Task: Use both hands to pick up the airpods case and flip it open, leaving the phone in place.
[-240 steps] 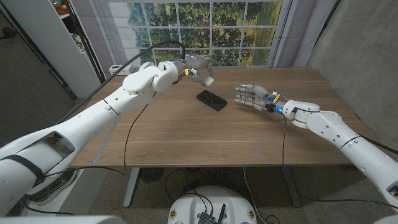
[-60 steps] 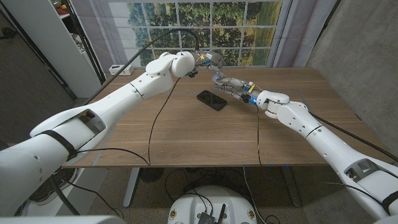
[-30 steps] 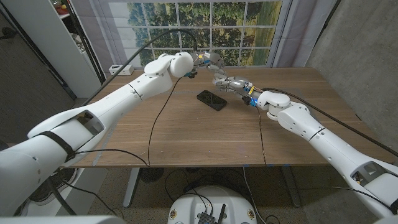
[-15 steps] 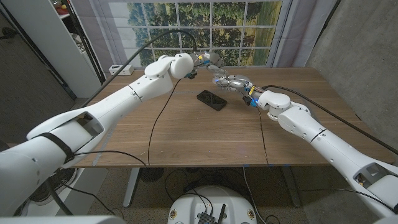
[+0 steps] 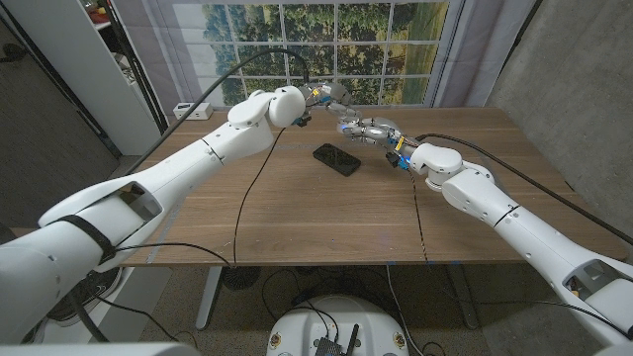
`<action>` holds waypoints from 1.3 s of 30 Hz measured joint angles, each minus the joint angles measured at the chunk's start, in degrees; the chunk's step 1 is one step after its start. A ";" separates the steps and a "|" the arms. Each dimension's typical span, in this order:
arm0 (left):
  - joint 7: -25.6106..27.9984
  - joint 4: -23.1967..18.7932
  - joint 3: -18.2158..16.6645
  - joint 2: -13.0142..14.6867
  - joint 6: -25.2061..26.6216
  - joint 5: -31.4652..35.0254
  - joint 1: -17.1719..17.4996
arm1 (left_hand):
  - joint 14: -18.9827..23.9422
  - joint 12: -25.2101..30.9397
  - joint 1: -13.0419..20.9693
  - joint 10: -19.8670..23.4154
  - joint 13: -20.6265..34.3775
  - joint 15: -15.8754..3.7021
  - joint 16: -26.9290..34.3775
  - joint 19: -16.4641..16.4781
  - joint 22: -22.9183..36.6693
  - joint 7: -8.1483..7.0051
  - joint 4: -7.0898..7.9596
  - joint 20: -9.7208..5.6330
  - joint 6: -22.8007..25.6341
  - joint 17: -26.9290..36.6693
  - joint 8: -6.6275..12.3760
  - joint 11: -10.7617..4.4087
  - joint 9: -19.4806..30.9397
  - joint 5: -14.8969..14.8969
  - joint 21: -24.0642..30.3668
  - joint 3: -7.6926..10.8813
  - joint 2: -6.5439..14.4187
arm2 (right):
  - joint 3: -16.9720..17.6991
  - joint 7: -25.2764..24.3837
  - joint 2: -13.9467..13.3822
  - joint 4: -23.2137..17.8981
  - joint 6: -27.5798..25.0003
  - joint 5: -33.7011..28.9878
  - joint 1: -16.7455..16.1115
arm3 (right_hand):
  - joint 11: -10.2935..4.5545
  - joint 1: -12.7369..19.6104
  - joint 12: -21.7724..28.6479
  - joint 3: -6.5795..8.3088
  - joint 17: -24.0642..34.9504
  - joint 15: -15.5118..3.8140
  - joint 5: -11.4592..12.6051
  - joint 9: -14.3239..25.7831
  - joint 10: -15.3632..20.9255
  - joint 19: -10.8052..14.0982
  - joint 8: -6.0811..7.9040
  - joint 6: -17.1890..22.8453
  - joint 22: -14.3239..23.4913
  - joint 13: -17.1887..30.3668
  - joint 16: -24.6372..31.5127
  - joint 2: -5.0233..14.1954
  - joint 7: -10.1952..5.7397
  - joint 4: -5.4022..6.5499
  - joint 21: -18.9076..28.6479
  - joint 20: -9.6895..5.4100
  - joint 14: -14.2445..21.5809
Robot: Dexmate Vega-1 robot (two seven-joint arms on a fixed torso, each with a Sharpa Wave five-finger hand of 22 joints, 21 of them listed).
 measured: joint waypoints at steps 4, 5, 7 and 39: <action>0.30 -0.48 -0.44 0.34 0.02 -0.70 0.43 | 0.00 -0.20 -0.54 0.00 0.00 0.00 0.00 0.00 0.00 0.00 0.49 0.00 0.00 0.00 -0.44 0.00 -0.26 -0.05 0.00 -0.11 0.09 | 0.01 -0.26 -0.13 -0.60 -0.12 -0.12 -0.27 | -0.09 0.00 0.00 0.00 0.00 0.00 -0.01 0.00 0.11 0.00 0.02 0.27 0.00 0.00 -0.01 0.00 0.27 0.00 0.00 0.00 0.00; 0.37 -0.61 -0.55 0.46 -0.05 -0.87 0.54 | 0.00 -0.20 -0.67 0.00 0.00 0.00 0.00 0.00 0.00 0.00 0.49 0.00 0.00 0.00 -0.44 0.00 -0.26 -0.22 0.00 -0.11 0.22 | 0.01 -0.31 -0.16 -0.76 -0.23 -0.13 -0.35 | -0.15 0.00 0.00 0.00 -0.01 -0.01 -0.01 0.00 0.17 0.00 0.02 0.32 0.00 0.00 -0.02 0.00 0.32 0.00 0.01 0.00 0.00; 0.47 -0.84 -0.73 0.60 -0.19 -1.12 0.73 | 0.00 -0.20 -0.89 0.00 0.00 0.00 0.00 -0.05 0.00 0.00 0.49 0.05 0.00 0.00 -0.44 0.00 -0.26 -0.22 0.00 -0.11 0.01 | 0.01 -0.42 -0.22 -1.00 -0.42 -0.15 -0.46 | -0.15 0.00 0.00 0.00 -0.01 -0.01 -0.01 0.00 0.17 0.00 0.02 0.32 0.01 0.00 -0.03 0.00 0.32 0.00 0.01 0.00 -0.01; 5.98 -5.24 -6.98 3.99 -1.97 -6.20 5.33 | 0.15 -0.20 -3.81 0.49 0.26 0.14 0.00 0.09 -0.01 -0.34 0.97 0.51 -0.35 0.18 -1.36 0.47 -1.70 -0.66 0.00 -0.12 0.52 | -0.50 -2.53 0.64 -1.37 -2.35 -1.02 -0.62 | -0.17 0.52 0.18 -0.71 -0.20 -0.12 -0.01 -0.01 0.37 -0.19 0.03 0.49 0.00 0.52 -0.21 -0.06 0.12 0.24 0.13 0.21 -0.11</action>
